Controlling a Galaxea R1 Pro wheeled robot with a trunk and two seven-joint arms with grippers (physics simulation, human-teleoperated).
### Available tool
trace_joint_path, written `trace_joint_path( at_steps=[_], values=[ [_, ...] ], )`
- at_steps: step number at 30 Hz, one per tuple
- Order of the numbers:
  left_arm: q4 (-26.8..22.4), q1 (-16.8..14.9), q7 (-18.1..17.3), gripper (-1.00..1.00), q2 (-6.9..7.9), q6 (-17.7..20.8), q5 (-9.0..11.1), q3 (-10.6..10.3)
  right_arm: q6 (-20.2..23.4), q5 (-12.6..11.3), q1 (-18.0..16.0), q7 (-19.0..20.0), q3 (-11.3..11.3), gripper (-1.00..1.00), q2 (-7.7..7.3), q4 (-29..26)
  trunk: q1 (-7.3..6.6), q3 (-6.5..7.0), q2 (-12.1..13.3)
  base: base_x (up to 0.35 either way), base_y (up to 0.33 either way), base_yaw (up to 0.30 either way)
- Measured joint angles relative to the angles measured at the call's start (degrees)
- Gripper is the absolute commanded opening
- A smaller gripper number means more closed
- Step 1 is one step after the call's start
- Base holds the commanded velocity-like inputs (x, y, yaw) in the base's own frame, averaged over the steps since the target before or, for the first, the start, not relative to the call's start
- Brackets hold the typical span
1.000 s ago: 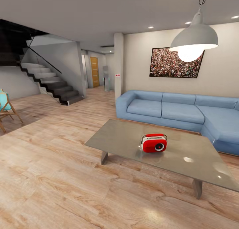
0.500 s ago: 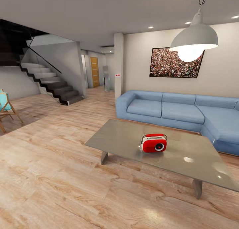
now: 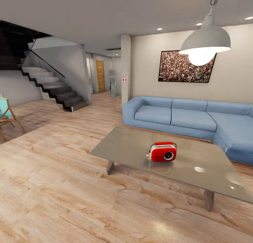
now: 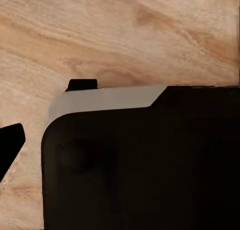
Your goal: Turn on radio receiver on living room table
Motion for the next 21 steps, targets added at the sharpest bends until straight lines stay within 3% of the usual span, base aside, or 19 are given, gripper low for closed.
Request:
trace_joint_path(
  at_steps=[2,3,7,10,11,17,21],
  values=[
    [-3.24,0.01,0.13,1.00,0.41,0.00,-0.03,0.01,-0.04,0.06,0.00,-0.06,0.03,1.00,-0.01,-2.04,0.00,0.00,0.00,0.000,0.000,0.000],
    [-8.73,-0.06,0.29,1.00,1.32,0.09,-0.06,0.10,-0.05,0.18,-0.03,-0.29,0.06,1.00,-0.09,-6.57,0.00,0.01,0.00,0.000,0.000,0.000],
    [-14.12,0.01,0.38,1.00,1.93,0.30,0.04,0.16,0.10,0.23,0.00,-0.52,0.05,1.00,-0.33,-12.14,0.00,0.00,0.00,0.000,0.000,0.000],
    [-22.69,0.00,0.52,1.00,2.50,0.75,0.27,0.25,0.35,0.48,-0.01,-0.74,0.09,1.00,-0.46,-20.74,0.00,0.01,0.00,0.000,0.000,0.000],
    [-27.89,-0.03,0.55,1.00,2.54,2.37,0.33,0.26,0.40,0.61,-0.04,-0.81,0.08,1.00,-0.48,-26.06,0.00,0.02,0.00,0.000,0.000,0.000],
    [-37.57,-0.39,0.57,1.00,2.56,8.83,0.31,0.35,2.67,2.72,-0.06,-0.86,0.04,1.00,-0.46,-38.76,0.00,0.00,0.00,0.000,0.000,0.000],
    [-44.71,-0.76,0.58,1.00,2.54,13.85,0.30,0.36,9.20,4.78,-0.09,-0.86,0.04,1.00,-0.22,-50.69,0.00,0.00,0.00,0.000,0.000,0.000]
  ],
)
